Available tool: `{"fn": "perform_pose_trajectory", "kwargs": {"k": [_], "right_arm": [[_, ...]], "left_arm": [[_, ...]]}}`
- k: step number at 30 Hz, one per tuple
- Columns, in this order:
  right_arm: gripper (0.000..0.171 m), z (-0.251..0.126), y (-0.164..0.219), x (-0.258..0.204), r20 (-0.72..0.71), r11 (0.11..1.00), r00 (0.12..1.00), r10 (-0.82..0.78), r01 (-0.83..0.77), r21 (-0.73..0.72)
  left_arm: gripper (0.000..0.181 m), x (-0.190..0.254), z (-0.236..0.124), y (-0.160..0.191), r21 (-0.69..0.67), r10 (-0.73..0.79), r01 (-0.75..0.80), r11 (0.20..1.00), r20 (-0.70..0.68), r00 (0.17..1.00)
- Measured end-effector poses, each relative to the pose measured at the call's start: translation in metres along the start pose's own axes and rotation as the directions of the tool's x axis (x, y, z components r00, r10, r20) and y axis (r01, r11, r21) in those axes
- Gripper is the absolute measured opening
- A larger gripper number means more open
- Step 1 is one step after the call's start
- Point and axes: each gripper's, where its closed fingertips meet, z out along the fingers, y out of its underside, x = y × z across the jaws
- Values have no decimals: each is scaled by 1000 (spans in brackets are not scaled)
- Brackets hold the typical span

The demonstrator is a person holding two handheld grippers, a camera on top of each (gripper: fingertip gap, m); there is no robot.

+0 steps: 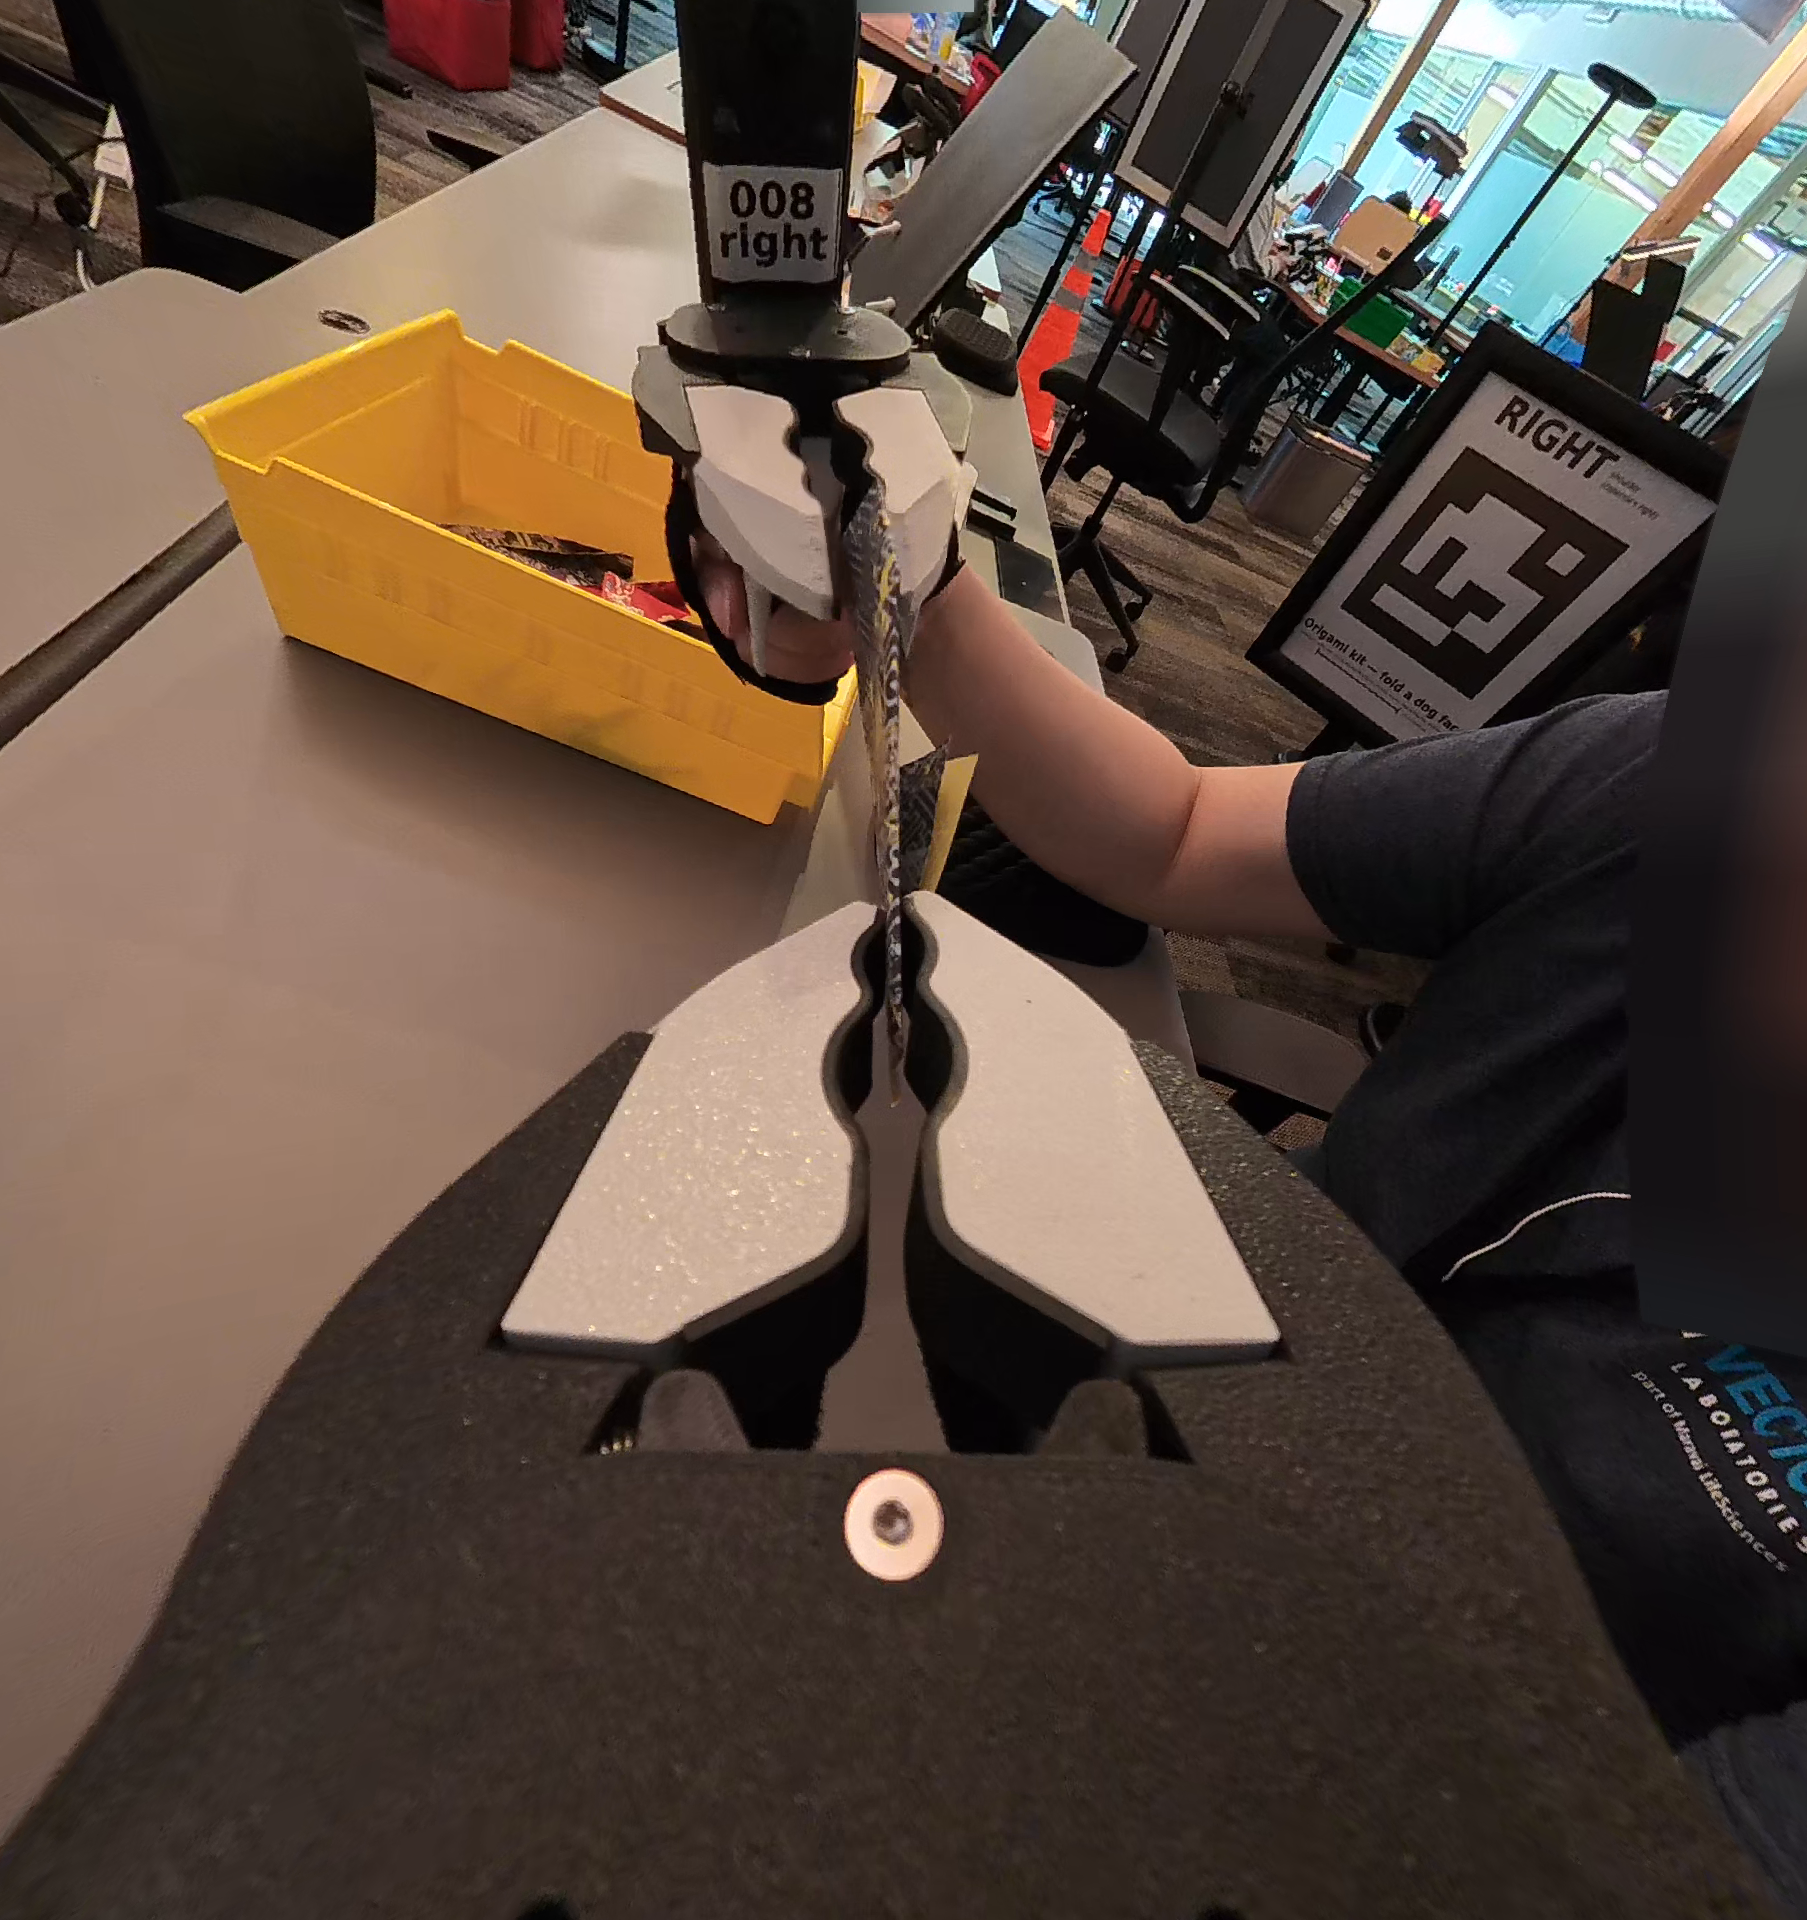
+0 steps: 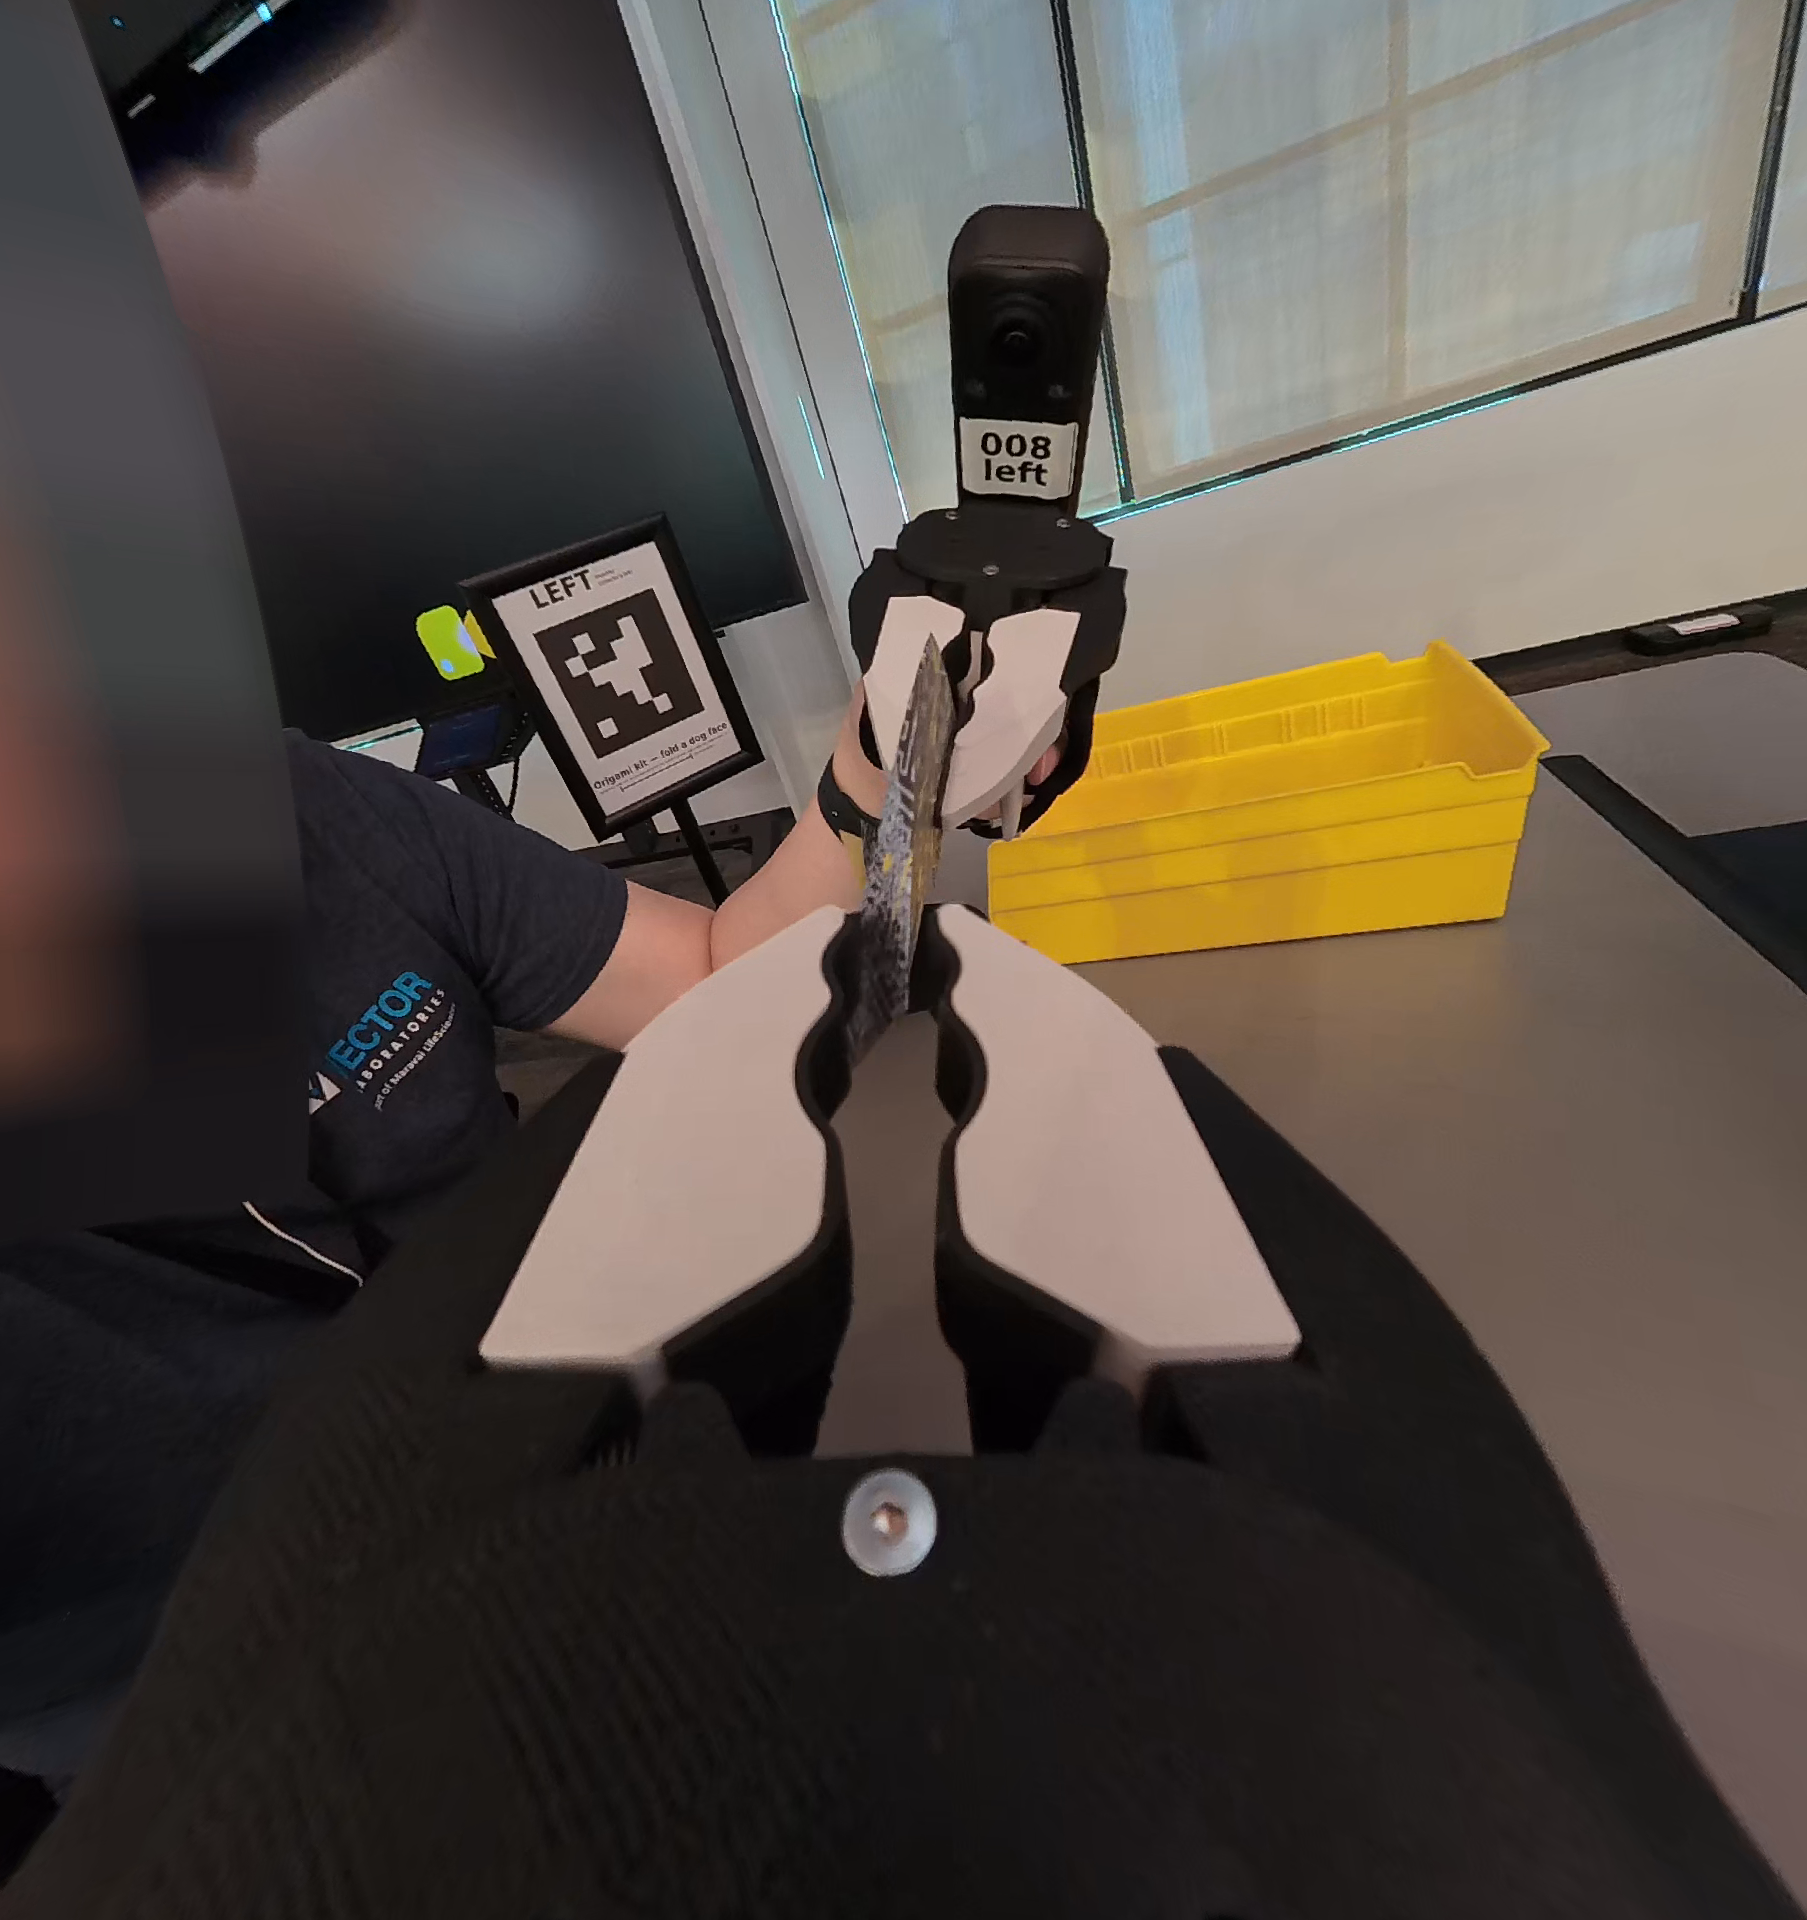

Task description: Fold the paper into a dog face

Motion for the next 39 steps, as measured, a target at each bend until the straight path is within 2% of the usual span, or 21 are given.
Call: {"fn": "perform_pose_trajectory", "kwargs": {"k": [4,22,31,35,39], "right_arm": [[2,0,2,-2,11,1000,1000,-6,6,-8],[1,0,3,2,-12,1000,1000,3,-3,-15],[1,-1,2,5,-22,1000,1000,21,-22,-5],[1,-2,2,8,-29,999,999,43,-42,5],[1,-3,1,9,-18,998,998,64,-64,21]], "left_arm": [[0,0,0,0,1,-8,8,1000,-7,1000],[0,2,0,1,-1,1,-1,1000,-14,1000],[10,-2,-5,-1,15,-14,15,1000,-6,1000],[1,-3,-8,-2,35,-29,30,999,-13,999],[0,-3,-6,-1,24,-31,32,999,-19,999]]}}
